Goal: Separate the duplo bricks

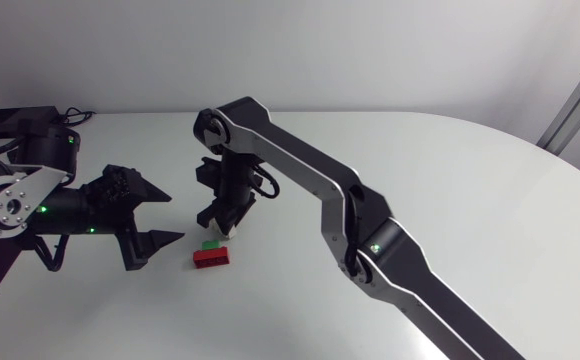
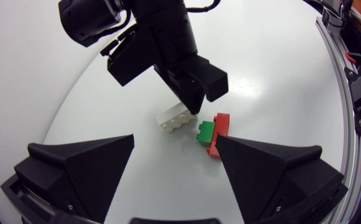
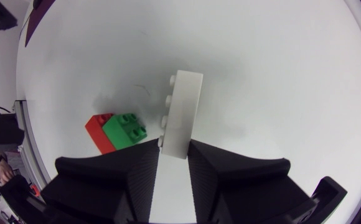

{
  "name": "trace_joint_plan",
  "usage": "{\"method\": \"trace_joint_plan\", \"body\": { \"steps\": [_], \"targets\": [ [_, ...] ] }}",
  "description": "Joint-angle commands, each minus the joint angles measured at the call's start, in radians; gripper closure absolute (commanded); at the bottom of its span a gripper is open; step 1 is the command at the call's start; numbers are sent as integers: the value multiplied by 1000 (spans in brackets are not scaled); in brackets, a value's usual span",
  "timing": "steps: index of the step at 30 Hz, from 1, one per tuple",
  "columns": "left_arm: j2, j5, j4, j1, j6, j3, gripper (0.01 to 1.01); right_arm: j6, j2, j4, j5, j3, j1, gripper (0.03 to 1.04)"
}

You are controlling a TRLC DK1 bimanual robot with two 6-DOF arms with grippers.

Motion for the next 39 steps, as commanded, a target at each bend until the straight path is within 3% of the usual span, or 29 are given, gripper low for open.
{"method": "trace_joint_plan", "body": {
  "steps": [1,3,8,14,19,23,29,39],
  "targets": [
    [-12,15,-13,-9,-14,-8,115,13,-94,-26,-7,-95,13,797],
    [-14,13,-13,-13,-17,-10,115,8,-170,-9,-16,-233,18,797],
    [-19,13,-13,-21,-23,-10,115,16,-420,178,-57,-641,4,797],
    [-35,0,-13,-61,-38,-11,115,-24,-660,341,-197,-1062,-120,795],
    [-40,-17,-13,-107,-61,-13,115,-102,-754,399,-361,-1308,-224,793],
    [-32,-37,-13,-145,-78,-17,115,-176,-771,402,-493,-1436,-286,792],
    [6,-71,-37,-170,-80,-16,120,-289,-757,349,-631,-1526,-327,792],
    [9,-125,-192,-176,-1,-30,120,-300,-763,387,-627,-1634,-318,790]
  ]
}}
